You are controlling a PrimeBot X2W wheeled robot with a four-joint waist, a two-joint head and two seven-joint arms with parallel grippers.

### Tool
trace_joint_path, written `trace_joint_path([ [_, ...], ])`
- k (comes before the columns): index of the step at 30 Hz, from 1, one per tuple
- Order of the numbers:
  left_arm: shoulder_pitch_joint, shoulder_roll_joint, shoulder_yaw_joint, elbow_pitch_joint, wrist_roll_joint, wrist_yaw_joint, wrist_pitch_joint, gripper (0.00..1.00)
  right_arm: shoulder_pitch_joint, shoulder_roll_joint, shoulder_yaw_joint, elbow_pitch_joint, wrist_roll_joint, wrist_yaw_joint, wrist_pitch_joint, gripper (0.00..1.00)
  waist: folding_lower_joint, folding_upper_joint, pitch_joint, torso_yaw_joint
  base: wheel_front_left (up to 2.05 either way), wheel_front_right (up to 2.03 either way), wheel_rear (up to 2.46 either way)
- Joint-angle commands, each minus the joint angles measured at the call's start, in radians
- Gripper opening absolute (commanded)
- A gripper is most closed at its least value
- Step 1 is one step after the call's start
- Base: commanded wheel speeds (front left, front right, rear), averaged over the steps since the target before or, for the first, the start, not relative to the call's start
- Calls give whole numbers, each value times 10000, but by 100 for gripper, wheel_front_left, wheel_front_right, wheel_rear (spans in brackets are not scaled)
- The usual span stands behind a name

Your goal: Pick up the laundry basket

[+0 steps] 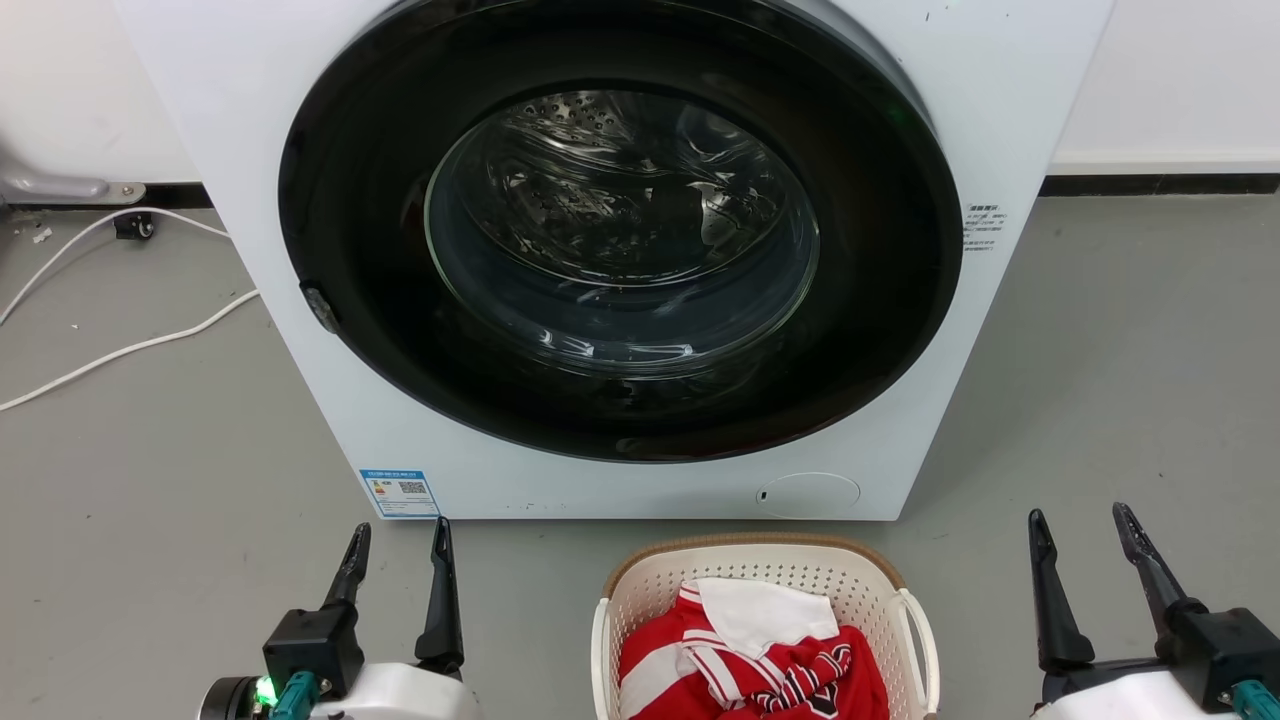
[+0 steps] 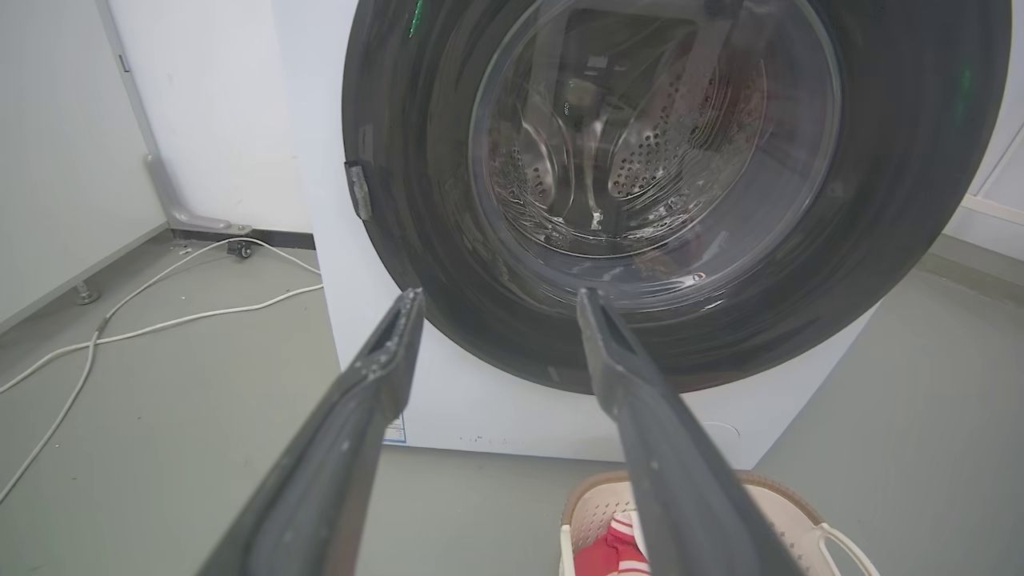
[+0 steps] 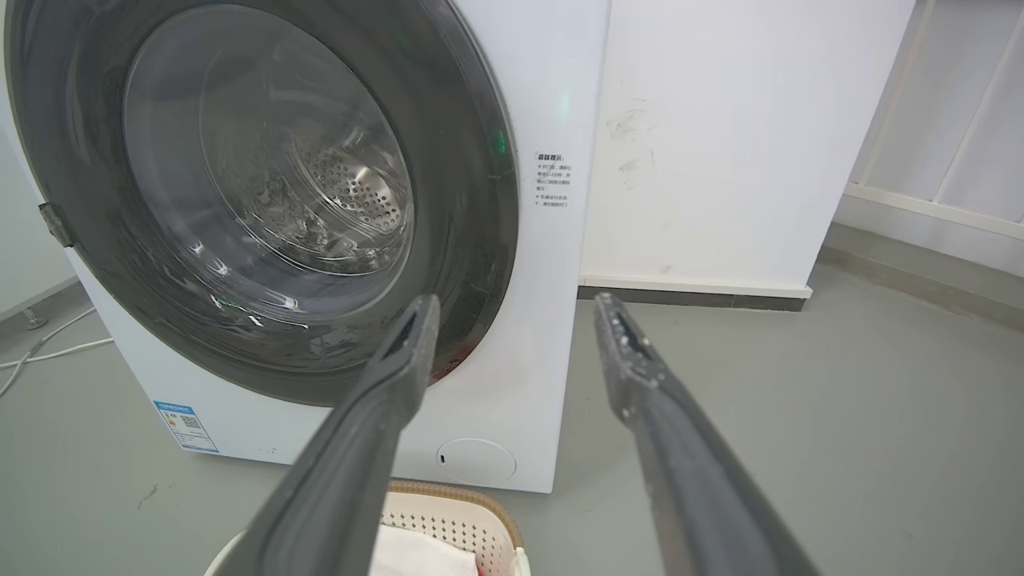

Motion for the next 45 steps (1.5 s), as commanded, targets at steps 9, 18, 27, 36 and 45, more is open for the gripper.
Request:
trace_joint_path([
  [9, 204, -15, 33, -3, 846, 153, -239, 100, 216, -42, -46, -40, -857, -3, -262, 100, 0, -1, -28, 0, 0, 0, 0],
  [18, 336, -58, 45, 88, 1532, 222, -392, 100, 326, -43, -105, -44, -1415, -3, -425, 100, 0, -1, -66, 18, 0, 0, 0],
  [27, 395, -92, 109, 146, 1591, 225, -434, 100, 328, -42, -162, -23, -1289, -3, -443, 100, 0, -1, -94, 29, 0, 0, 0],
  [36, 396, -117, 153, 152, 1599, 166, -434, 100, 327, -41, -198, 54, -972, -3, -443, 100, 0, -1, -90, 31, 0, 0, 0],
  [45, 403, -128, 205, 157, 1561, 136, -434, 100, 334, -41, -154, 69, -860, -3, -441, 100, 0, -1, -64, 11, 0, 0, 0],
])
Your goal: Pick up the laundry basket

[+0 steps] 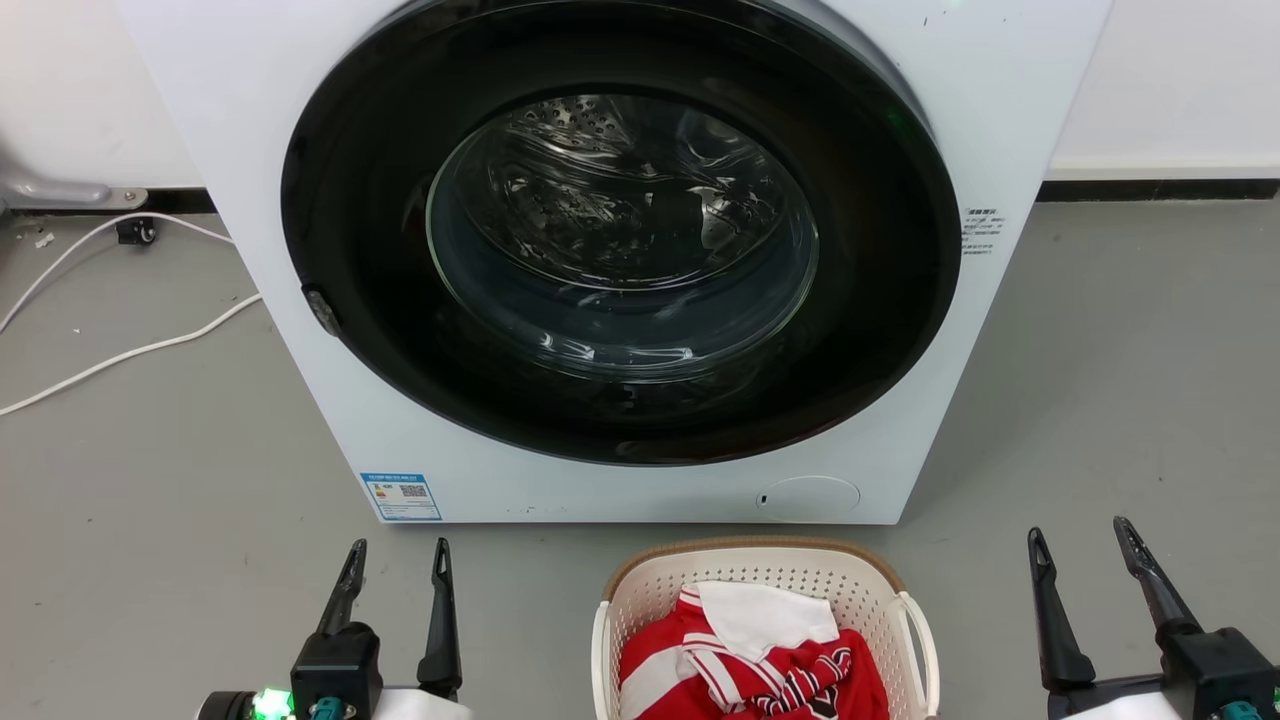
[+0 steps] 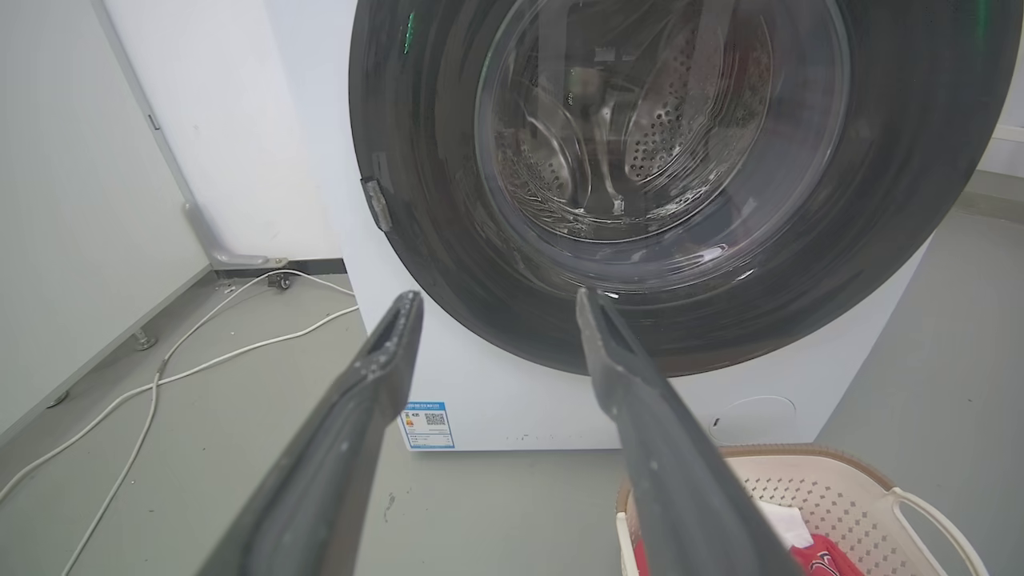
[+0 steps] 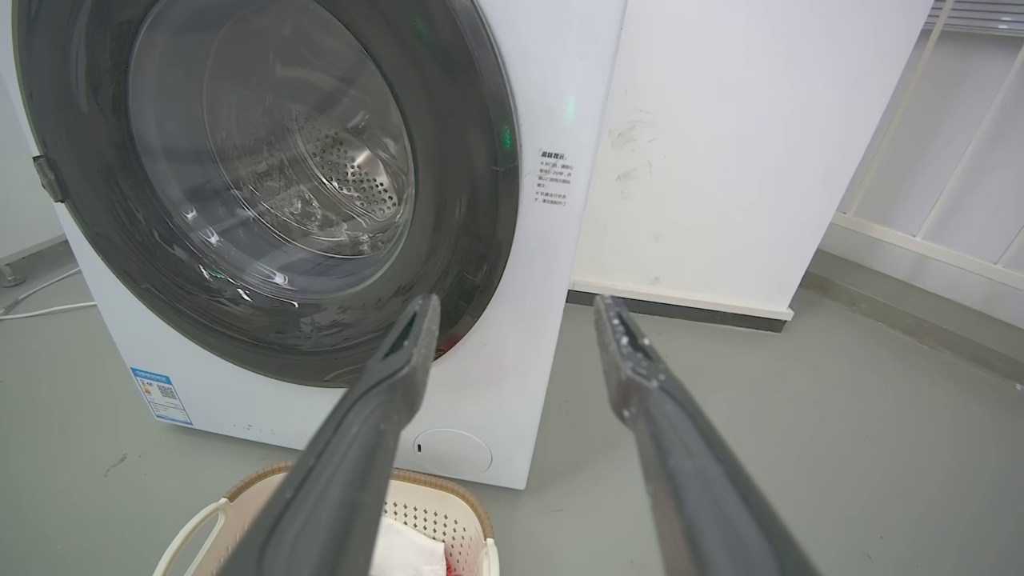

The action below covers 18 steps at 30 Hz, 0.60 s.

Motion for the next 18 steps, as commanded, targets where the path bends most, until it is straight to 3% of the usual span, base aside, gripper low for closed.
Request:
trace_joint_path([
  [1, 107, -8, 26, 5, -48, -10, -52, 100, 80, -33, 13, -2, 52, -3, -25, 100, 0, 0, 17, -14, 0, 0, 0],
  [10, -407, -21, -104, 383, -159, -342, -49, 100, -213, -32, 109, 321, -80, -3, -23, 100, 0, 0, 254, -98, 0, 0, 0],
  [18, -1428, -29, -598, 2280, -411, -1049, -42, 100, -965, -30, -74, 1474, -183, -5, -23, 100, 0, 0, 858, -303, 0, 0, 0],
])
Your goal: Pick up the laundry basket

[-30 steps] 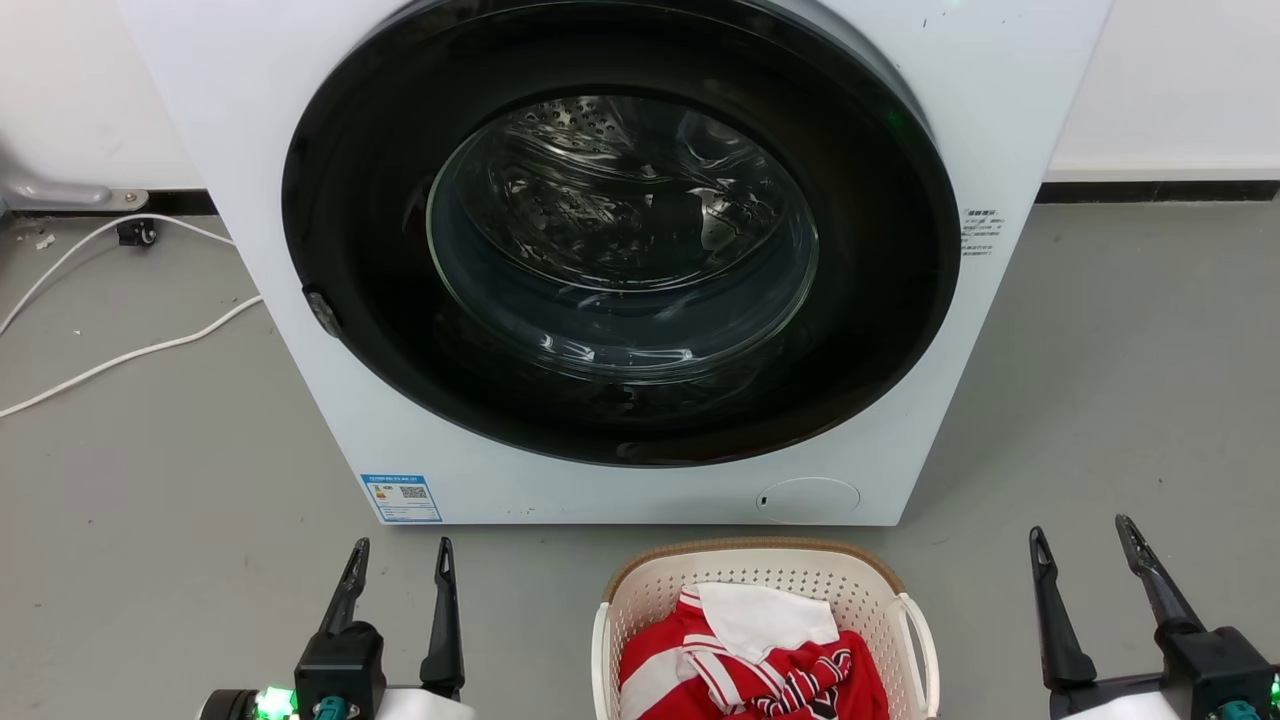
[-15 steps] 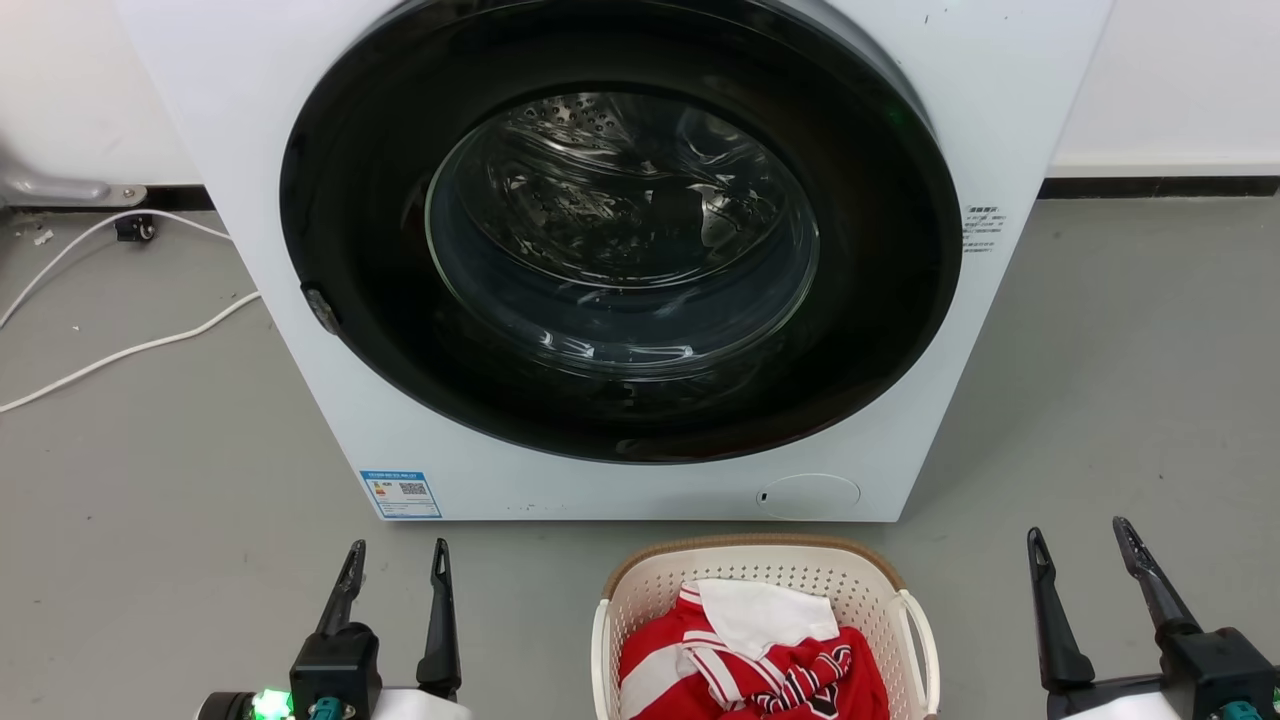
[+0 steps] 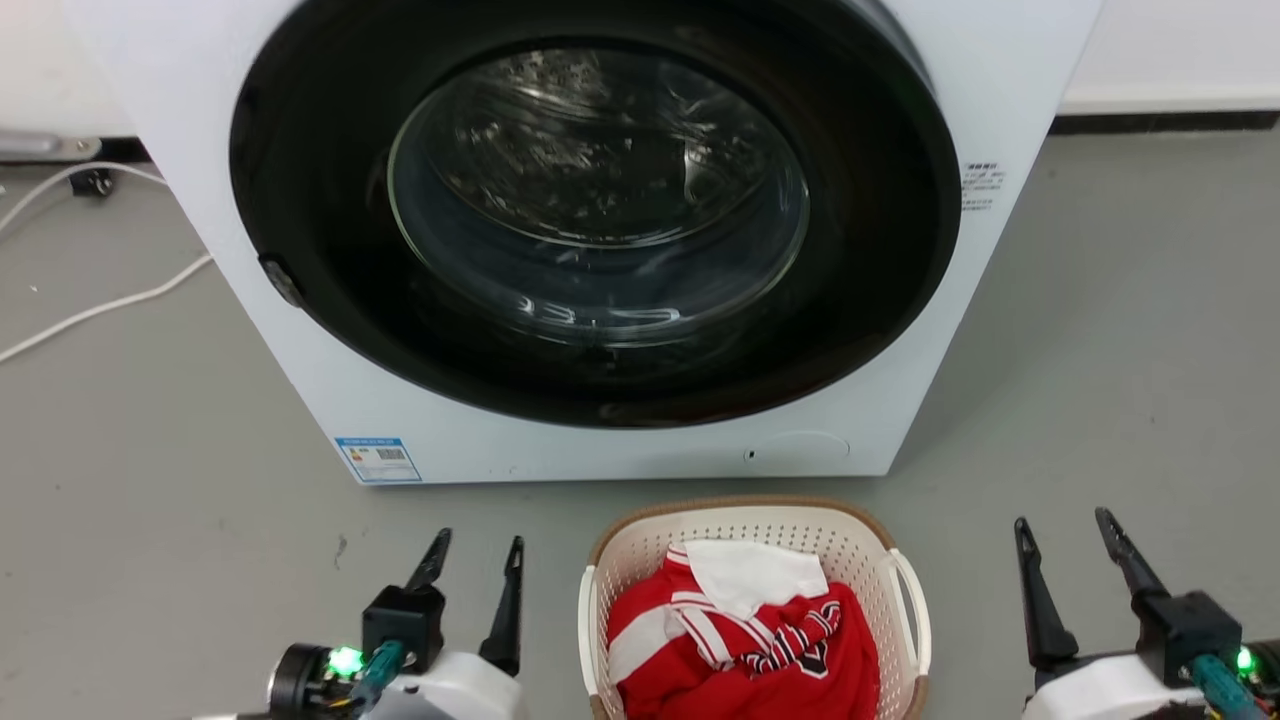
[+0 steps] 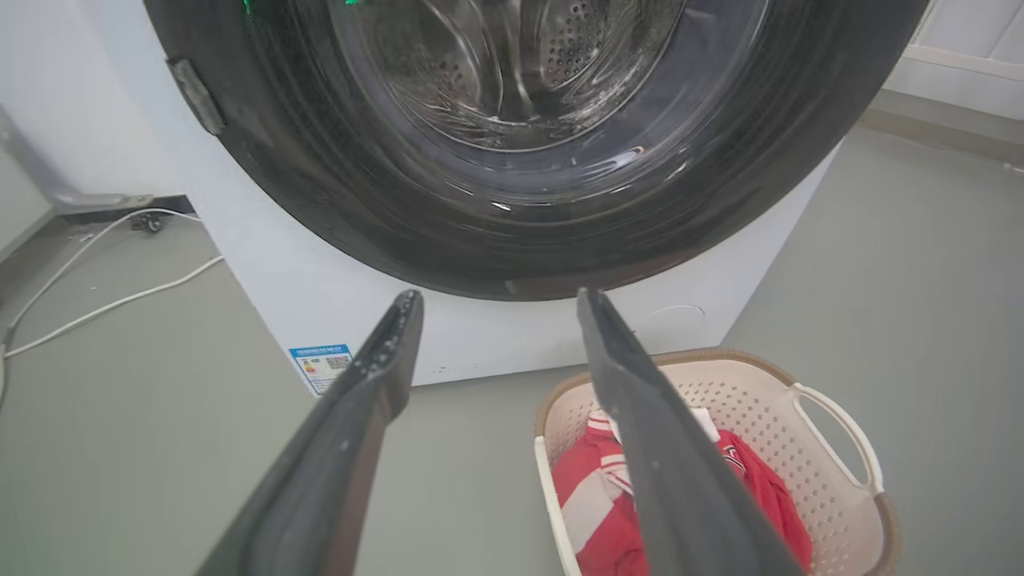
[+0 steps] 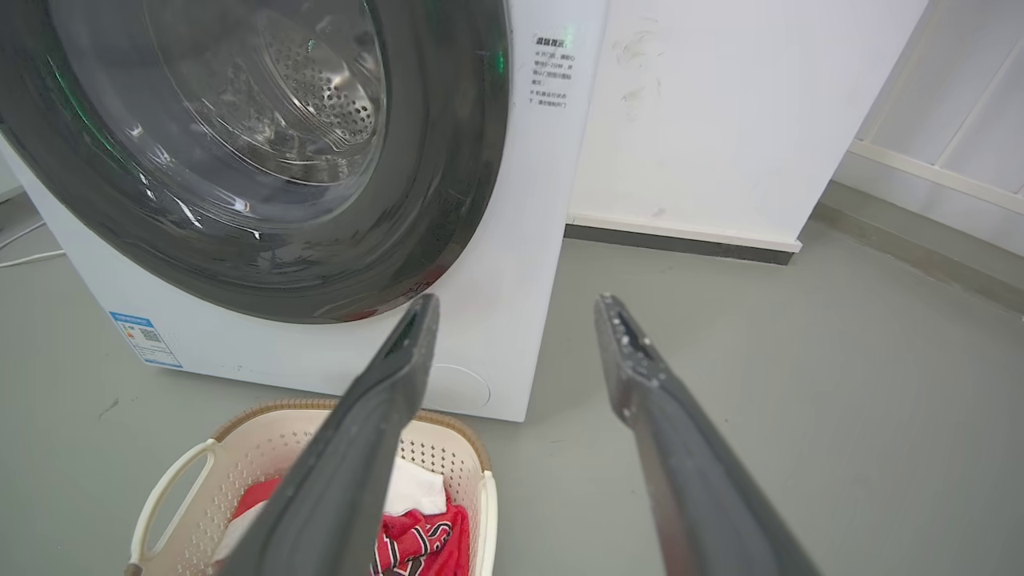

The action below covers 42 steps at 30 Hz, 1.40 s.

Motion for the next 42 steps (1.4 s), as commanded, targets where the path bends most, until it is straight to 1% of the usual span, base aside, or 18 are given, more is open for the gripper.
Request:
trace_joint_path([
  [1, -184, -11, -73, 162, -83, -46, -28, 100, -190, -26, -43, 87, -60, -7, -20, 100, 0, 0, 228, -74, 0, 0, 0],
  [3, -559, -10, -251, 684, -233, -137, -28, 100, -460, -23, -81, 414, -86, -5, -21, 100, 0, 0, 531, -134, 0, 0, 0],
  [9, -1686, -10, -634, 2245, -792, -220, -28, 100, -1333, -22, 5, 1460, -264, -7, -20, 100, 0, 0, 1631, -305, 0, 0, 0],
  [16, -3164, -7, -999, 3843, -1051, -330, -28, 100, -2561, -22, 107, 2672, -489, -7, -21, 100, 0, 0, 2932, -407, 0, 0, 0],
  [20, -3948, -7, -1287, 4728, -1261, -411, -28, 100, -3239, -158, 152, 3368, -605, -7, -20, 100, 0, 0, 3596, -416, 0, 0, 0],
  [25, -4853, -4, -1621, 5790, -1554, -457, -28, 100, -4022, -305, 343, 4218, -435, -7, -20, 100, 0, 0, 4397, -444, 0, 0, 0],
  [36, -6317, -1, -2338, 7284, -2073, -464, -28, 100, -5539, -573, 1067, 5849, -144, -7, -21, 100, 0, 0, 5929, -532, 0, 0, 0],
  [42, -6815, -3, -2650, 7745, -2307, -482, -28, 100, -6268, -682, 1410, 6850, 48, -7, -21, 100, 0, 0, 6595, -572, 0, 0, 0],
])
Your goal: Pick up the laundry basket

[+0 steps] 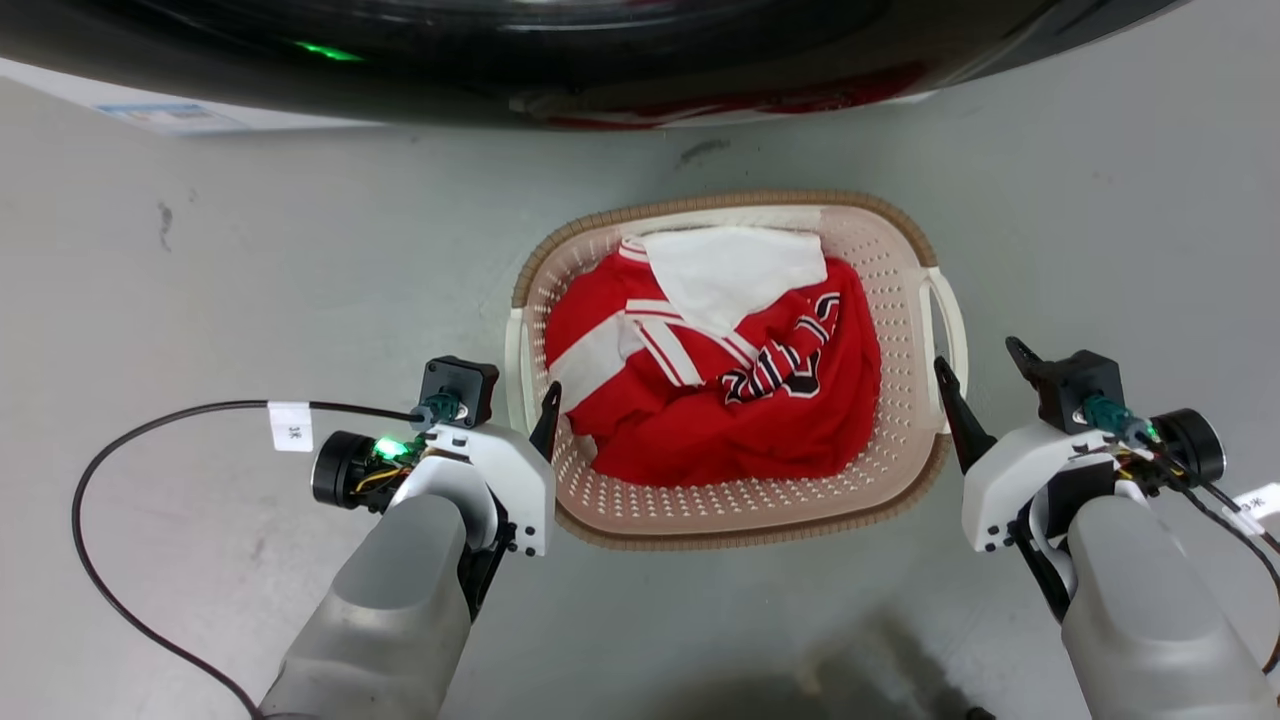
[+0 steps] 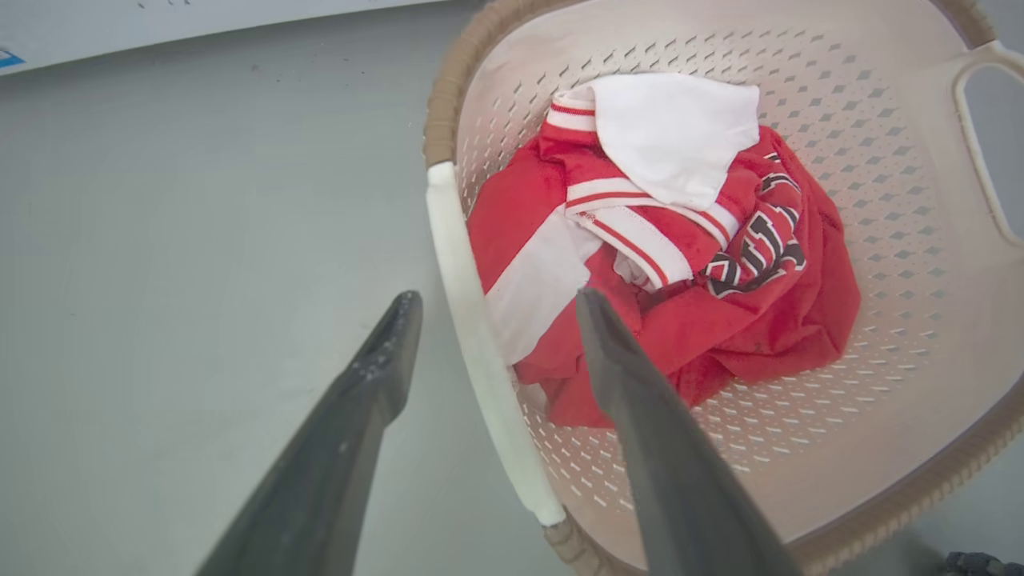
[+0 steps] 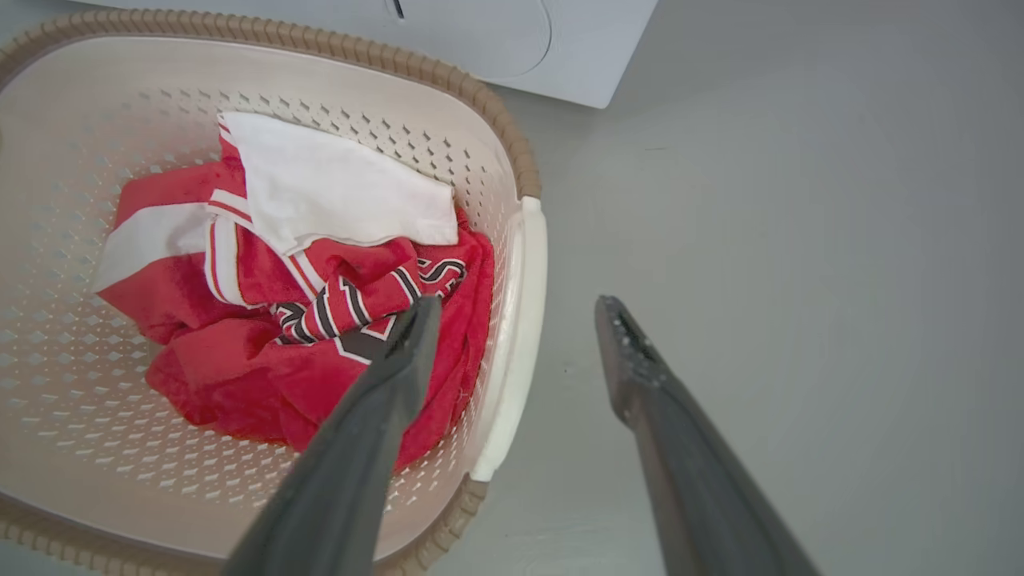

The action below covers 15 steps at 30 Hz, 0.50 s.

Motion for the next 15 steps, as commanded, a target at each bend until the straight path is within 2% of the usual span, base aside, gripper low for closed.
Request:
trace_joint_path([
  [1, -179, 13, -47, 61, -86, -24, -28, 100, -279, -56, 59, 154, 120, -7, -21, 100, -2, 0, 298, -33, 0, 0, 0],
  [15, -961, 11, -739, 485, -236, 112, -28, 100, -1584, 57, 627, 1872, 411, -7, -20, 100, -2, 0, 1308, 38, 0, 0, 0],
])
